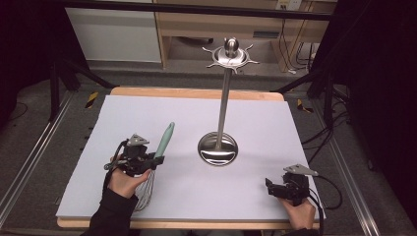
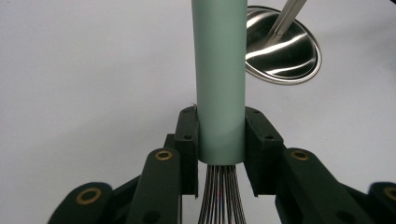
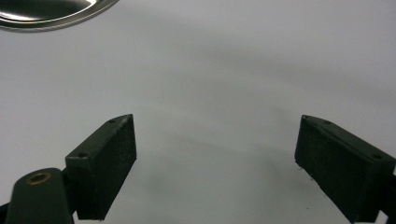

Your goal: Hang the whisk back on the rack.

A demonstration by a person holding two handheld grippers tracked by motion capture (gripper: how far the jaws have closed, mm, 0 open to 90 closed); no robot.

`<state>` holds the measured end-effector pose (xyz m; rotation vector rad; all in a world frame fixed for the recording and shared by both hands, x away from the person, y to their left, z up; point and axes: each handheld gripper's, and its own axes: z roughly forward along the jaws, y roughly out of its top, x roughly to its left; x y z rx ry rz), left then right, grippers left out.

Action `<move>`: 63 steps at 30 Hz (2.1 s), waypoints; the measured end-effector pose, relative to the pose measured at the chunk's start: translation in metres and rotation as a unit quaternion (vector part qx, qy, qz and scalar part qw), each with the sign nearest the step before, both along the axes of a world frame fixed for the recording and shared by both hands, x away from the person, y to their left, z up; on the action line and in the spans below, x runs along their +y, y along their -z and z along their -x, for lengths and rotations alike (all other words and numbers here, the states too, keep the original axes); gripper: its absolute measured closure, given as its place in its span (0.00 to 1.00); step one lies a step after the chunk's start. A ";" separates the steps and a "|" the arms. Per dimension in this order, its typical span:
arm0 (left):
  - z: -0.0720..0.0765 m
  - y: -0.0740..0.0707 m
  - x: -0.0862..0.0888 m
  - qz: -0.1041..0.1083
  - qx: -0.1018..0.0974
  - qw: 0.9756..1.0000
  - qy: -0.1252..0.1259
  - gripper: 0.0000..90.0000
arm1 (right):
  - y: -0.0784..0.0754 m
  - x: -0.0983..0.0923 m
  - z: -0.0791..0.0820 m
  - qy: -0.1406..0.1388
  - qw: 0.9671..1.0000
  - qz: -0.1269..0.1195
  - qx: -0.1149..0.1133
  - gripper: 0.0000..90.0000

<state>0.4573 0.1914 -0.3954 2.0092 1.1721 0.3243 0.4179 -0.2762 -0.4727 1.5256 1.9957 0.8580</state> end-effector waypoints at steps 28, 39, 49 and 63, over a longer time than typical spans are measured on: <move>0.027 -0.033 0.032 0.064 -0.104 0.992 -0.021 0.77 | -0.001 -0.001 0.000 -0.004 1.000 0.001 -0.006 0.15; 0.029 -0.046 0.030 0.075 -0.137 0.988 -0.016 0.77 | -0.001 0.000 -0.001 -0.003 1.000 -0.001 -0.004 0.15; 0.030 -0.060 0.021 0.083 -0.169 0.982 0.001 0.77 | -0.001 0.000 -0.001 0.000 1.000 -0.003 -0.005 0.14; 0.023 -0.075 0.009 0.087 -0.187 0.978 0.014 0.76 | -0.001 -0.001 -0.003 -0.001 1.000 -0.002 -0.011 0.14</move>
